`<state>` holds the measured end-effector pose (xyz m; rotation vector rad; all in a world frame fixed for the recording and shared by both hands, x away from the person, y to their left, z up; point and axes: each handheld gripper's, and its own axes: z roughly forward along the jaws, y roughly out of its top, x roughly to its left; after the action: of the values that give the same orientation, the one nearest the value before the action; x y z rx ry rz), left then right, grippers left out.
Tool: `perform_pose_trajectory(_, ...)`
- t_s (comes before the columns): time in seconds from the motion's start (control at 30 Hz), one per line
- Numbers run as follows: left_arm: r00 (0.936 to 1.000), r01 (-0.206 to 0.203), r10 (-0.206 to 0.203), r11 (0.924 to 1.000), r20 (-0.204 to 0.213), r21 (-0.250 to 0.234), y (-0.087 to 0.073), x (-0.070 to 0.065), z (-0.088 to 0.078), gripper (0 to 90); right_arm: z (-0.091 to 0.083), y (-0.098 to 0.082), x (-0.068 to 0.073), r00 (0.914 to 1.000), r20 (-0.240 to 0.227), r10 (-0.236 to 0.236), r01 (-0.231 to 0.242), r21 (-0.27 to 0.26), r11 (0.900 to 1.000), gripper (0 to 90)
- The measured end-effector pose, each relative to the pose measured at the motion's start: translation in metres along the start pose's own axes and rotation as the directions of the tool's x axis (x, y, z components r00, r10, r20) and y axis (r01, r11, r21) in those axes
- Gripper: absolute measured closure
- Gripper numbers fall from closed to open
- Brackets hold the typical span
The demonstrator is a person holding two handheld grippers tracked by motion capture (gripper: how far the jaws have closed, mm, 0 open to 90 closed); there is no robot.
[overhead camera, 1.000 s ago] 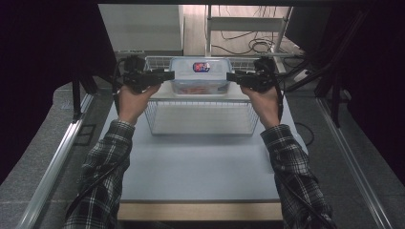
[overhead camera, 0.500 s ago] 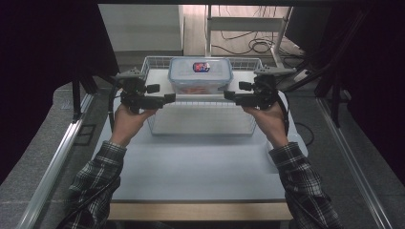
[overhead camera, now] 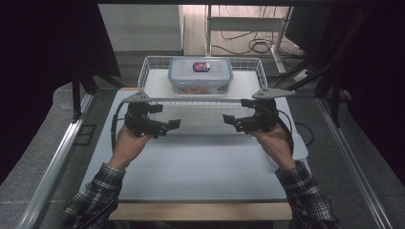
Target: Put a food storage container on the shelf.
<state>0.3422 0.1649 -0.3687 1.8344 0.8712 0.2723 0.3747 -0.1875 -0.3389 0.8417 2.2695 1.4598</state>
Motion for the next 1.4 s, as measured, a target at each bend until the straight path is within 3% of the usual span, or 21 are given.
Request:
perform_pose_trajectory(0.27,0.9982,-0.033,0.033,0.9995,-0.050,0.002,-0.031,-0.015,0.000,0.9,-0.006,-0.025,0.012,0.9983,0.009,-0.057,0.057,0.031,0.998,5.8)
perform_pose_trajectory(0.47,0.9946,-0.043,0.045,0.9988,-0.093,0.022,-0.056,-0.024,0.000,1.7,-0.009,-0.045,0.019,0.9986,-0.003,-0.053,0.053,0.037,0.998,5.8)
perform_pose_trajectory(0.6,0.9931,-0.057,0.061,0.9975,-0.100,0.042,-0.075,-0.026,0.003,2.0,-0.007,-0.062,0.022,0.9982,-0.008,-0.059,0.060,0.058,0.997,5.8)
perform_pose_trajectory(0.77,0.9923,-0.064,0.070,0.9958,-0.102,0.066,-0.094,-0.026,0.007,2.1,-0.007,-0.083,0.023,0.9989,-0.026,-0.038,0.040,0.044,0.998,5.6)
perform_pose_trajectory(1.0,0.9986,-0.011,0.013,0.9990,-0.051,0.042,-0.114,-0.029,0.003,4.9,-0.009,-0.108,0.030,0.9992,-0.020,-0.036,0.037,0.059,0.998,5.5)
perform_pose_trajectory(1.23,0.9932,-0.059,0.062,0.9976,-0.099,0.038,-0.139,-0.035,0.004,4.7,-0.008,-0.126,0.038,0.9994,-0.015,-0.030,0.030,0.046,0.998,5.7)
perform_pose_trajectory(1.4,0.9916,-0.059,0.068,0.9948,-0.109,0.083,-0.154,-0.036,0.007,4.7,-0.002,-0.144,0.044,0.9995,-0.023,-0.021,0.022,0.067,0.998,6.1)
